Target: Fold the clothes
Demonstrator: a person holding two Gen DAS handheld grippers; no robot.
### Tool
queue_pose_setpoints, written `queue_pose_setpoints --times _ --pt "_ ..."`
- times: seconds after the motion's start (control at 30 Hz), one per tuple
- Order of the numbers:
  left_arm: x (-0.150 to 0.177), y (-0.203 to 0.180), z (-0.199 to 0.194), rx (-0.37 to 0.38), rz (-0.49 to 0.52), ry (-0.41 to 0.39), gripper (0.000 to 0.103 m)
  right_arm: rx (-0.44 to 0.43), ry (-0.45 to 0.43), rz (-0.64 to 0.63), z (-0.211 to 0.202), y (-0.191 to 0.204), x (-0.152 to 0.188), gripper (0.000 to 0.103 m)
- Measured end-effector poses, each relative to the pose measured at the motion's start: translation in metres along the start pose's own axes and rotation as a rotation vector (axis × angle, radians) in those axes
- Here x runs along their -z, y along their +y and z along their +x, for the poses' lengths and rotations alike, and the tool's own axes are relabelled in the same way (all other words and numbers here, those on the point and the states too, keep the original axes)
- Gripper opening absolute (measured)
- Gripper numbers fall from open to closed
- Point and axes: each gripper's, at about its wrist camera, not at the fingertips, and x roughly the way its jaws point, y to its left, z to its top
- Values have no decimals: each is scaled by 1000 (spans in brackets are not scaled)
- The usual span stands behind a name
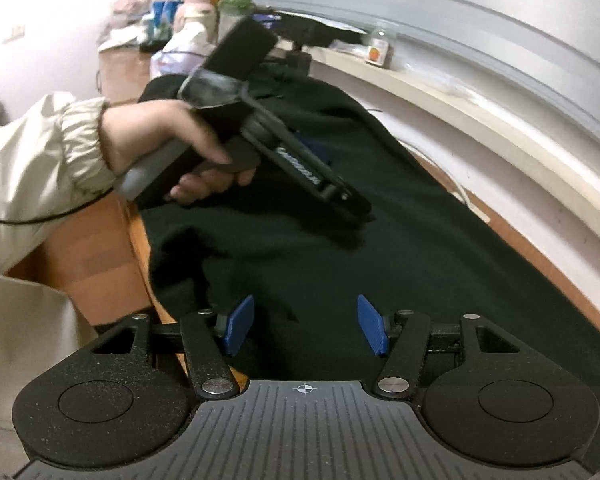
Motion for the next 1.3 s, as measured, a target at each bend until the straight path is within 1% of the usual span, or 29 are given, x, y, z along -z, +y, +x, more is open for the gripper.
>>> queue_pose_setpoints --times 0.13,0.27,0.33,0.37,0.4,0.43,0.53,0.6,0.67,0.7,0.73,0.77,0.83,0.87,0.9,0.93,1.0,1.07,1.1,1.17,1.2,1.27,1.3 --pt "0 0 1 -2 3 2 103 -16 5 -45 0 17 -6 57" --pt "0 0 1 -4 6 4 103 -17 24 -112 22 31 -14 57" --pt "0 0 0 -6 5 2 103 -33 41 -114 32 30 -15 33" --pt "0 0 0 -10 3 0 103 -58 53 -101 33 28 -15 15" --pt "0 1 0 -13 -1 -4 103 -78 53 -91 31 26 -15 10" --pt "0 1 -1 -16 -6 -7 103 -99 49 -85 25 25 -14 10" --pt "0 6 -7 -27 -36 -40 103 -142 49 -78 7 24 -9 5" --pt "1 11 -14 -23 -61 -62 103 -148 70 -94 4 27 -2 5" --pt "1 18 -27 -21 -83 -86 103 -152 67 -81 6 26 4 6" --pt "3 25 -38 -23 -91 -104 103 -162 60 -71 5 24 5 11" --pt "7 34 -51 -32 -99 -122 103 -174 47 -59 0 21 4 13" --pt "10 43 -65 -41 -108 -140 103 -187 31 -48 -4 17 3 17" --pt "19 62 -98 -76 -139 -178 103 -193 -11 -15 -15 8 2 24" --pt "25 75 -117 -94 -161 -202 103 -180 -30 5 -19 3 2 27" --pt "32 88 -136 -116 -181 -223 103 -163 -49 26 -23 -2 2 28" --pt "38 101 -153 -158 -199 -242 103 -146 -62 53 -23 -9 3 29" --pt "49 128 -184 -255 -232 -272 103 -106 -85 108 -20 -22 6 37" --pt "59 158 -203 -319 -285 -273 103 -28 -95 144 -9 -32 11 44" --pt "62 170 -206 -330 -309 -267 103 11 -87 153 0 -38 14 44" --pt "68 192 -210 -337 -356 -250 102 53 -58 177 16 -48 20 44" --pt "70 198 -208 -339 -364 -238 100 68 -48 191 22 -54 23 44" --pt "72 205 -203 -342 -363 -213 98 63 -37 229 30 -62 30 46" --pt "73 206 -200 -340 -353 -203 95 55 -43 248 30 -65 32 47"
